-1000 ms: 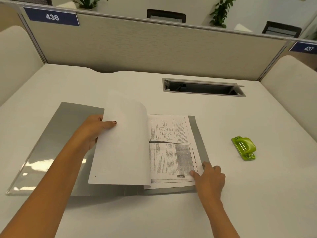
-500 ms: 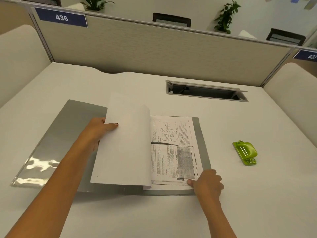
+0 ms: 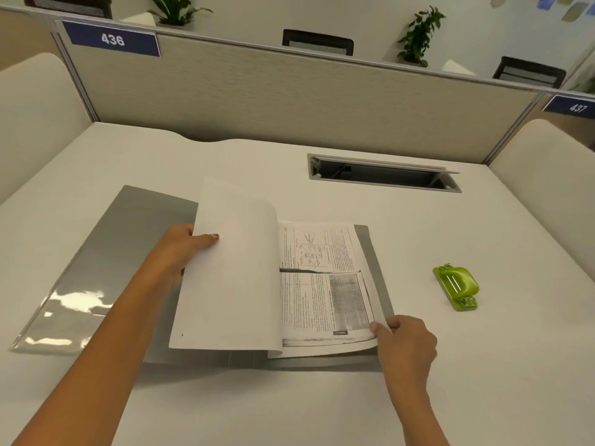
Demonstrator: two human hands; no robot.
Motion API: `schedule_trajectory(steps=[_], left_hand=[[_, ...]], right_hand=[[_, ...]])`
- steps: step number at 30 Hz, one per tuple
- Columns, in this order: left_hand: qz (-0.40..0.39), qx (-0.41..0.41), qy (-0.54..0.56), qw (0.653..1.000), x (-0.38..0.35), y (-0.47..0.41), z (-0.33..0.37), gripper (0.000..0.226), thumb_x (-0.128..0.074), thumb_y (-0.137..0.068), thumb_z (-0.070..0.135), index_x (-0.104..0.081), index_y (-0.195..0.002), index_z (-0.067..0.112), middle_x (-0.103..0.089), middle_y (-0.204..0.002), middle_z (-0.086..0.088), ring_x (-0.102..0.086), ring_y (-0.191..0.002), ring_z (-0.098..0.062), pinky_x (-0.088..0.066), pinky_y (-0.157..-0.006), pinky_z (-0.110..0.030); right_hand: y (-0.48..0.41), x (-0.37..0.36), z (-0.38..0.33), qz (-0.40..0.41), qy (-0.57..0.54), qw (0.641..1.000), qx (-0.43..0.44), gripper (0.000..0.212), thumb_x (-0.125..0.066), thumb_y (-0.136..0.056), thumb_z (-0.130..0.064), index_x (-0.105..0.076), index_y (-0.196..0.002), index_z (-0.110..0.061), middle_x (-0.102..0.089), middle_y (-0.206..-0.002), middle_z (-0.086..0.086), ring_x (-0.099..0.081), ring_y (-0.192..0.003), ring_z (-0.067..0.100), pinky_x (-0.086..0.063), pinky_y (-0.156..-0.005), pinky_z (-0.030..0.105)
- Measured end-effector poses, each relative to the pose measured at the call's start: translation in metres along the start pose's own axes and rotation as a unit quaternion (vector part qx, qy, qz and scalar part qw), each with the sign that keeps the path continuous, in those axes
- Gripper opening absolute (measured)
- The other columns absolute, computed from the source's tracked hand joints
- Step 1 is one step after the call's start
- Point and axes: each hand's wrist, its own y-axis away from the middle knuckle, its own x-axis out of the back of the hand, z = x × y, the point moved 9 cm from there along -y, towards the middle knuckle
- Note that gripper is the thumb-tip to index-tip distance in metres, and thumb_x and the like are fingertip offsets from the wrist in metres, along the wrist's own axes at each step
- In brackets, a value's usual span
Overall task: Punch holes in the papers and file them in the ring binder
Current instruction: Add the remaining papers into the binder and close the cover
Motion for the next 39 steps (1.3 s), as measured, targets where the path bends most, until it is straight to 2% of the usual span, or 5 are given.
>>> schedule_trajectory(steps=[13, 19, 26, 32, 39], left_hand=[[0.009, -0.069, -0.024, 0.997, -0.003, 0.004, 0.013, 0.017, -0.066, -0.085, 0.012, -0.066, -0.102, 0.015, -0.071, -0.104, -0.011, -0.069, -0.078, -0.024, -0.056, -0.075, -0.038], [0.066, -0.183, -0.129, 0.972, 0.004, 0.017, 0.036, 0.065, -0.064, -0.088, 0.011, -0.035, -0.137, 0.043, -0.049, -0.120, 0.007, -0.054, -0.096, -0.021, -0.050, -0.085, -0.039], [0.081, -0.201, -0.210, 0.953, 0.004, 0.020, 0.049, 0.021, -0.057, -0.092, 0.032, -0.069, -0.109, 0.029, -0.065, -0.114, 0.006, -0.057, -0.107, -0.016, -0.044, -0.086, -0.031], [0.073, -0.098, -0.110, 0.986, 0.009, 0.023, 0.049, 0.067, -0.034, -0.086, 0.071, -0.069, -0.101, 0.015, -0.071, -0.093, -0.009, -0.068, -0.086, -0.028, -0.056, -0.082, -0.044], [0.031, -0.114, -0.140, 0.983, 0.010, 0.022, 0.054, 0.020, -0.054, -0.095, 0.024, -0.064, -0.078, 0.022, -0.070, -0.083, -0.006, -0.068, -0.078, -0.026, -0.055, -0.073, -0.037]], right_hand=[[0.028, 0.020, -0.041, 0.028, 0.099, 0.992, 0.071, 0.014, -0.053, -0.096, -0.025, -0.052, -0.106, -0.017, -0.067, -0.098, 0.004, -0.052, -0.074, 0.016, -0.037, -0.061, 0.023], [0.055, 0.046, -0.099, 0.062, -0.120, 0.971, 0.199, 0.007, -0.064, -0.090, -0.023, -0.060, -0.085, -0.019, -0.064, -0.080, -0.006, -0.063, -0.068, 0.009, -0.051, -0.060, 0.018], [0.136, 0.039, -0.199, 0.067, -0.180, 0.863, 0.466, 0.012, -0.065, -0.088, -0.018, -0.061, -0.078, -0.012, -0.062, -0.073, -0.002, -0.057, -0.055, 0.008, -0.048, -0.047, 0.021], [0.177, -0.002, -0.225, 0.020, -0.129, 0.815, 0.565, 0.017, -0.057, -0.091, -0.023, -0.065, -0.083, -0.011, -0.067, -0.076, 0.001, -0.062, -0.061, 0.015, -0.050, -0.052, 0.021], [0.163, -0.015, -0.216, -0.077, -0.194, 0.822, 0.530, 0.037, -0.040, -0.101, -0.030, -0.069, -0.095, -0.008, -0.070, -0.091, 0.003, -0.062, -0.078, 0.011, -0.053, -0.067, 0.021]])
